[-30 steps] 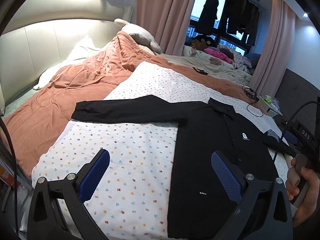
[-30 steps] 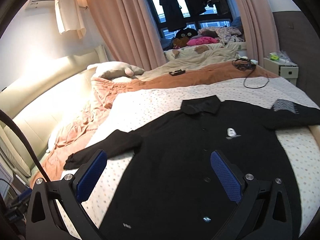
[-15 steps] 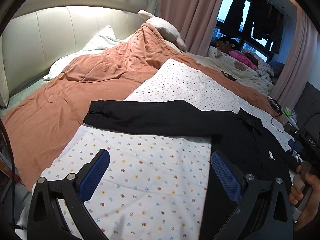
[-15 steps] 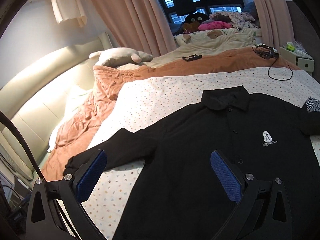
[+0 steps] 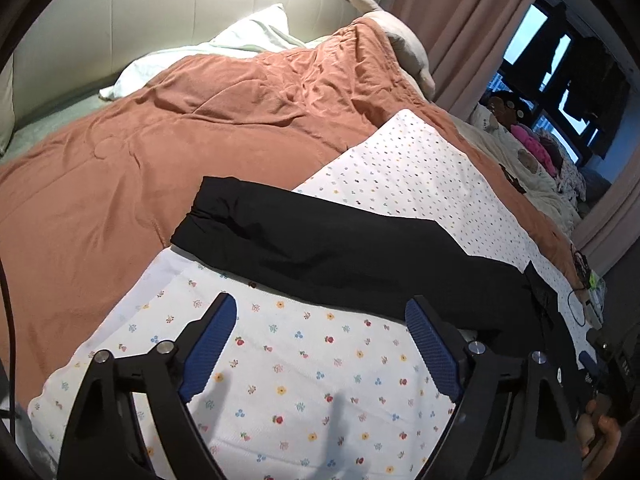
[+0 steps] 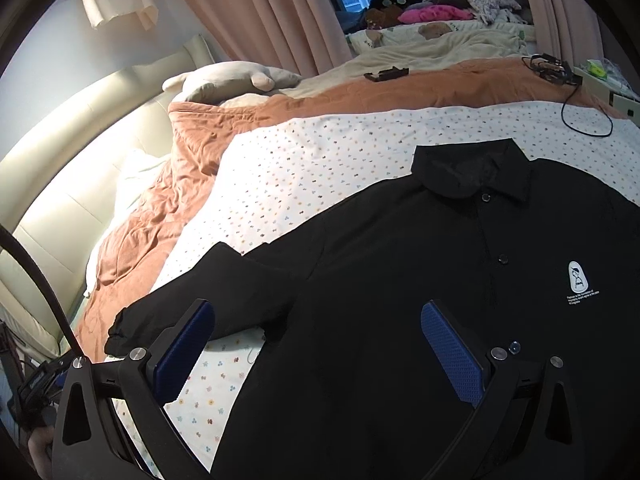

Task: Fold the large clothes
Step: 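Grasp the shirt side and sleeve with the left tool while the right tool pins the body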

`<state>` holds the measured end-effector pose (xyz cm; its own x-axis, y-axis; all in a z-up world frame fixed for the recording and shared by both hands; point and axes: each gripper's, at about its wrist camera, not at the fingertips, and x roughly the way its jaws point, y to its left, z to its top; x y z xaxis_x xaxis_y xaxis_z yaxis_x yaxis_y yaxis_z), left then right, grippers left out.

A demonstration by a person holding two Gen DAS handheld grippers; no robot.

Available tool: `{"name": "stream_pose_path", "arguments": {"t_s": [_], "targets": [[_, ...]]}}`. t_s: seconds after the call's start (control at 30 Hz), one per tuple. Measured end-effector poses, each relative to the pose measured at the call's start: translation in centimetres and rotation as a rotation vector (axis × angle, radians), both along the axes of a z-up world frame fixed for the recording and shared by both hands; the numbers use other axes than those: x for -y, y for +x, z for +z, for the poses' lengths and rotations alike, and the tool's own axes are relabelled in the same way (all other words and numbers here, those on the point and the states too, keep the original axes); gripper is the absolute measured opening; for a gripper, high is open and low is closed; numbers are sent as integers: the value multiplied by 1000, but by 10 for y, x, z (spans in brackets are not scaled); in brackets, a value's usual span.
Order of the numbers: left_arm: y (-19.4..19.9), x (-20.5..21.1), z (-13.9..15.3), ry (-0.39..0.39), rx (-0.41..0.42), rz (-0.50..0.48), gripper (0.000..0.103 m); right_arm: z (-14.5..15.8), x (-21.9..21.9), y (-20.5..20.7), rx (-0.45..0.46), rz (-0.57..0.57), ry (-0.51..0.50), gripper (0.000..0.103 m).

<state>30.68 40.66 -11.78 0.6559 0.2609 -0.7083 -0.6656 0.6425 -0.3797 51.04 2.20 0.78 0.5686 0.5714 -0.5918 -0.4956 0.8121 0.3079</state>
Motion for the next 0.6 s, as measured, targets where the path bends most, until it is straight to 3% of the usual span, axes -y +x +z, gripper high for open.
{"name": "stream_pose_path", "arguments": {"t_s": [0.07,0.17,0.27,0.37,0.53,0.6], "targets": [[5,-12,-10,-47,-2,22,83,-2,-3,7,-1,1,4,103],[8,-29,-24,-111,5,63,82,-7,-5,18,-17,3,12,93],[13,-44,-41,-179,-9,104,70,-14,-9,29,-35,-7,10,79],[19,-54,-59,-238,-31,133,66,-26,-13,43,-90,-13,26,68],[35,-63,-80,-236,-76,153,65,-43,-22,64,-188,-3,78,49],[44,-70,-82,-197,-92,145,57,-47,-26,72,-212,12,98,45]]}}
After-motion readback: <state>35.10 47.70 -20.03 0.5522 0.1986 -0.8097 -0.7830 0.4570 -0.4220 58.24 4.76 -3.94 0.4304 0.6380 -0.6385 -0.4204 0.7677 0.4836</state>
